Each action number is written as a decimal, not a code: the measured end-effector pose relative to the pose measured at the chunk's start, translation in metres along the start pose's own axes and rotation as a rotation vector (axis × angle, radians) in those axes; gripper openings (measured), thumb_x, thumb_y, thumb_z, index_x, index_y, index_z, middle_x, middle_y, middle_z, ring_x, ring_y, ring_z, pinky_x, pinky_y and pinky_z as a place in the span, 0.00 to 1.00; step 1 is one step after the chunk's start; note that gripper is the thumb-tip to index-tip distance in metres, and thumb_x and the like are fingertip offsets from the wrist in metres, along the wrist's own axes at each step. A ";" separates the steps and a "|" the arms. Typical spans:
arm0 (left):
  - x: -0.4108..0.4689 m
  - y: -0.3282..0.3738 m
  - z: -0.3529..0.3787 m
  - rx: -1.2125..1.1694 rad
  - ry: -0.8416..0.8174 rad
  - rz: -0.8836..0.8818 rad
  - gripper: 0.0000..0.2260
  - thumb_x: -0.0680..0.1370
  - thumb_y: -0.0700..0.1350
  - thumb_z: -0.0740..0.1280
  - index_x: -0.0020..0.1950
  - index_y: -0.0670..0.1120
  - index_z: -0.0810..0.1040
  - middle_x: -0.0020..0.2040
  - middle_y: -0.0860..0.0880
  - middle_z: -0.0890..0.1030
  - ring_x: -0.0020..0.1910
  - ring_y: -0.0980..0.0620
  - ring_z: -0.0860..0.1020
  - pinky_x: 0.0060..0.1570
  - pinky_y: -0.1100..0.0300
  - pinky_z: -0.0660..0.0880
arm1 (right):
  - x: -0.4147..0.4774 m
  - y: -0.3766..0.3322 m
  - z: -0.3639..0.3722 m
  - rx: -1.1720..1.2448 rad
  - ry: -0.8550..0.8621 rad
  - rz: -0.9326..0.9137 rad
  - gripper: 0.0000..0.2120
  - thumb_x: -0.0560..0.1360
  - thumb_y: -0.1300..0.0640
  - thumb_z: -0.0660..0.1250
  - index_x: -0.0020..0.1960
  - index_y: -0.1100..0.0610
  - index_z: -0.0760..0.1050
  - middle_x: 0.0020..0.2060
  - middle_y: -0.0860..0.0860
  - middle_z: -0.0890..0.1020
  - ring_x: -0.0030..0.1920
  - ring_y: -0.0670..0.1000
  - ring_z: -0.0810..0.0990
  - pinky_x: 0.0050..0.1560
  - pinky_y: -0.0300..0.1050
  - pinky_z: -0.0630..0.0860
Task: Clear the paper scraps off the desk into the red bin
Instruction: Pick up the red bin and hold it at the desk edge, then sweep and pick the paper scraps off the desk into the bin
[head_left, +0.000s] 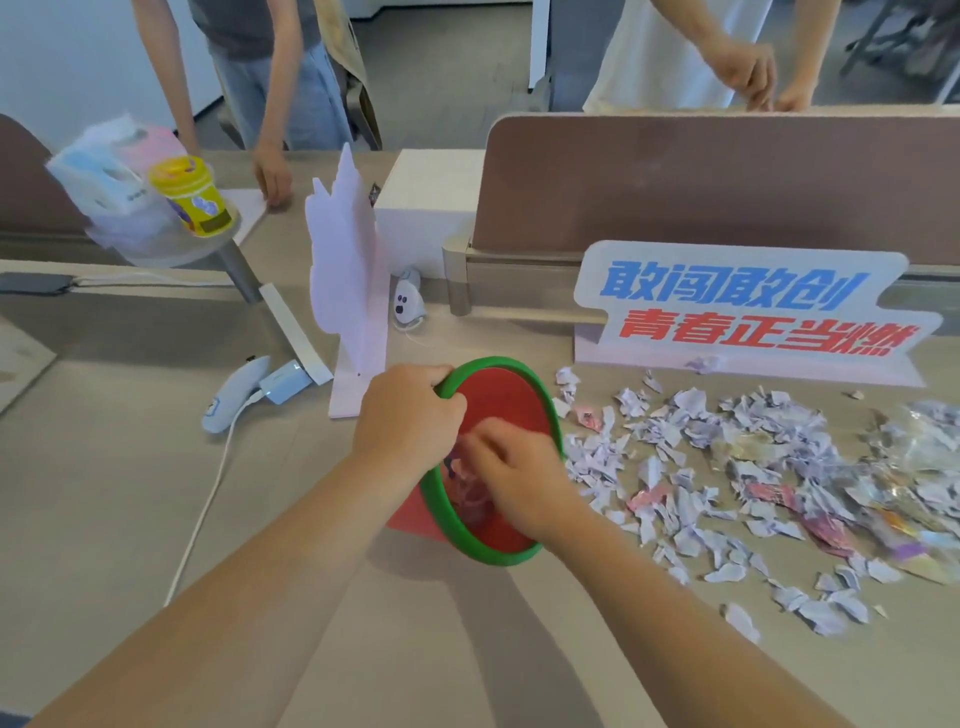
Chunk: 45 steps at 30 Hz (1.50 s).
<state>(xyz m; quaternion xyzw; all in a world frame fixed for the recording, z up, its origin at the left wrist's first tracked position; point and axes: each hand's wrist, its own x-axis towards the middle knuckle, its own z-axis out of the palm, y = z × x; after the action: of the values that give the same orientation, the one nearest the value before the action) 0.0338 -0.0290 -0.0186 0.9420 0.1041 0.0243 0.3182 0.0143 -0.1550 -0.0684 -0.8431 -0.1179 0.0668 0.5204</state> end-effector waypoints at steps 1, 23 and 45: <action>0.001 -0.001 -0.001 0.013 0.007 0.000 0.08 0.73 0.41 0.64 0.42 0.45 0.84 0.33 0.43 0.82 0.30 0.50 0.74 0.30 0.62 0.70 | -0.010 0.011 -0.014 0.046 0.240 -0.038 0.09 0.75 0.55 0.61 0.39 0.57 0.75 0.35 0.52 0.80 0.39 0.48 0.76 0.42 0.40 0.73; 0.049 0.012 0.023 0.039 -0.035 -0.058 0.04 0.68 0.40 0.65 0.33 0.42 0.76 0.28 0.47 0.67 0.30 0.49 0.65 0.31 0.57 0.61 | 0.017 0.185 -0.013 -0.847 0.097 -0.072 0.16 0.76 0.49 0.50 0.47 0.56 0.74 0.44 0.53 0.78 0.44 0.58 0.76 0.43 0.51 0.73; 0.050 0.017 0.025 -0.007 -0.107 -0.034 0.08 0.68 0.39 0.63 0.28 0.44 0.72 0.25 0.48 0.71 0.28 0.47 0.68 0.27 0.60 0.62 | 0.053 0.031 0.002 -0.488 -0.260 -0.200 0.20 0.74 0.49 0.52 0.53 0.59 0.77 0.49 0.58 0.79 0.50 0.61 0.74 0.54 0.52 0.69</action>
<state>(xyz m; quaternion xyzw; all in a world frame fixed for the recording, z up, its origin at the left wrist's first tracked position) 0.0881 -0.0468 -0.0294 0.9390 0.1029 -0.0310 0.3267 0.0689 -0.1525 -0.0964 -0.9119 -0.2789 0.0922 0.2868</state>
